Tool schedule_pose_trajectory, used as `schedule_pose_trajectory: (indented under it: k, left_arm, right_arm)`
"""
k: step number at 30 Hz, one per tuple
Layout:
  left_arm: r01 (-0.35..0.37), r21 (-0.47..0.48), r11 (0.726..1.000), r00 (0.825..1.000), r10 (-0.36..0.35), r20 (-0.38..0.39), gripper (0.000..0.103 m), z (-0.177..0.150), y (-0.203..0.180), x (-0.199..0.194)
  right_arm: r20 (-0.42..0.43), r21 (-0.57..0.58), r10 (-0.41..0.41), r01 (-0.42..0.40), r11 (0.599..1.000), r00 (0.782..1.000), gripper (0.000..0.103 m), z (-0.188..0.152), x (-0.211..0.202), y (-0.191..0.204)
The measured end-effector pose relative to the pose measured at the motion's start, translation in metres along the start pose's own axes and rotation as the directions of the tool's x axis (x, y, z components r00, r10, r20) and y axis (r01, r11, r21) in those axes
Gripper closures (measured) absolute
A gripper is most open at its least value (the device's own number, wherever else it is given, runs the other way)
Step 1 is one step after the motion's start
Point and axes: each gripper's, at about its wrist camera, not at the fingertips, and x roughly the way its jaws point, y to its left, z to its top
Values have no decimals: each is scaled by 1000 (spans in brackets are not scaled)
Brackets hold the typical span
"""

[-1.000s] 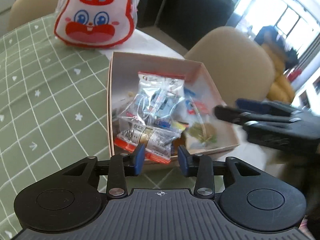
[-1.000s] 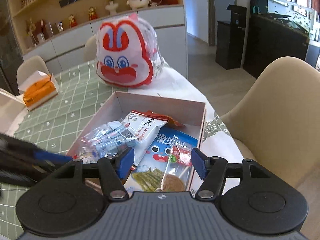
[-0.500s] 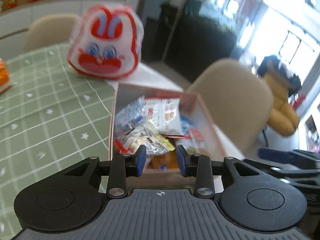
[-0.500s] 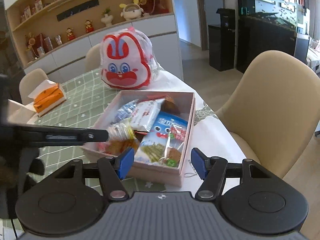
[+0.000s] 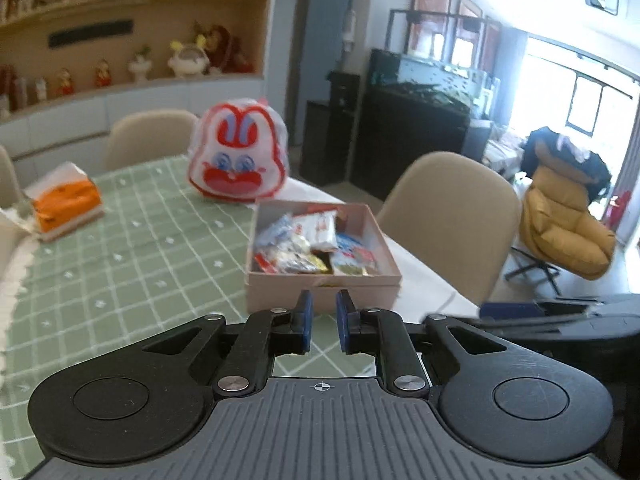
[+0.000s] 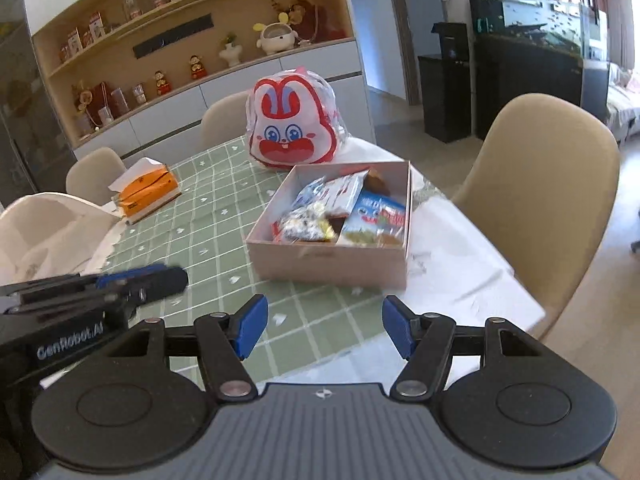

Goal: Organize snacks

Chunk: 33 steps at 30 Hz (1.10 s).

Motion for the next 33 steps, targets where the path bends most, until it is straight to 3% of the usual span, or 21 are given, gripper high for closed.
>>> schedule_pose_trajectory:
  k: [4, 9, 33]
  left_arm:
    - [12, 29, 1000, 1000, -12, 16, 86, -6, -9, -12]
    - [39, 28, 999, 999, -38, -17, 86, -11, -13, -15]
    - [35, -14, 999, 995, -36, -88, 86, -23, -5, -12]
  right_arm:
    - [37, -13, -28, 28, 1000, 999, 39, -8, -17, 8]
    - [74, -19, -64, 65, 998, 995, 38, -9, -29, 10]
    - [21, -19, -34, 34, 999, 999, 38, -16, -22, 10]
